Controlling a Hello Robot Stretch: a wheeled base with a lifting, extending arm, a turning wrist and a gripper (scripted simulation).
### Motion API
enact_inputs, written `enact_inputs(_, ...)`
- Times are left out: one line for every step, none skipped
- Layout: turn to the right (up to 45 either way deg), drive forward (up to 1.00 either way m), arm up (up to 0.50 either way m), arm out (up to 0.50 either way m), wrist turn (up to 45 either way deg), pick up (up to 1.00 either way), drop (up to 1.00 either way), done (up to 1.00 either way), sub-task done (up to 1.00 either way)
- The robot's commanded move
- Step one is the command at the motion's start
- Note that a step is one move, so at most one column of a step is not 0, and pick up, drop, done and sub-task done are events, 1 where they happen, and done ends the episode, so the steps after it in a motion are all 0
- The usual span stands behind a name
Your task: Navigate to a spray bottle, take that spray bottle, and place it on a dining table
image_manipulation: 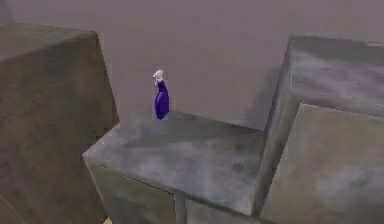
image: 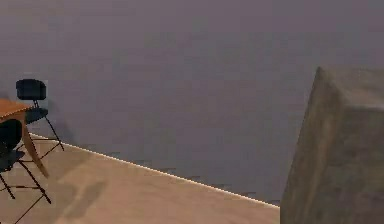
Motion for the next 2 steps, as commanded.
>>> enact_inputs(45.0, 0.0, 0.0, 0.0, 0.0, 0.0, 0.0, 0.0, 0.0)
enact_inputs(45.0, 0.0, 0.0, 0.0, 0.0, 0.0, 0.0, 0.0, 0.0)
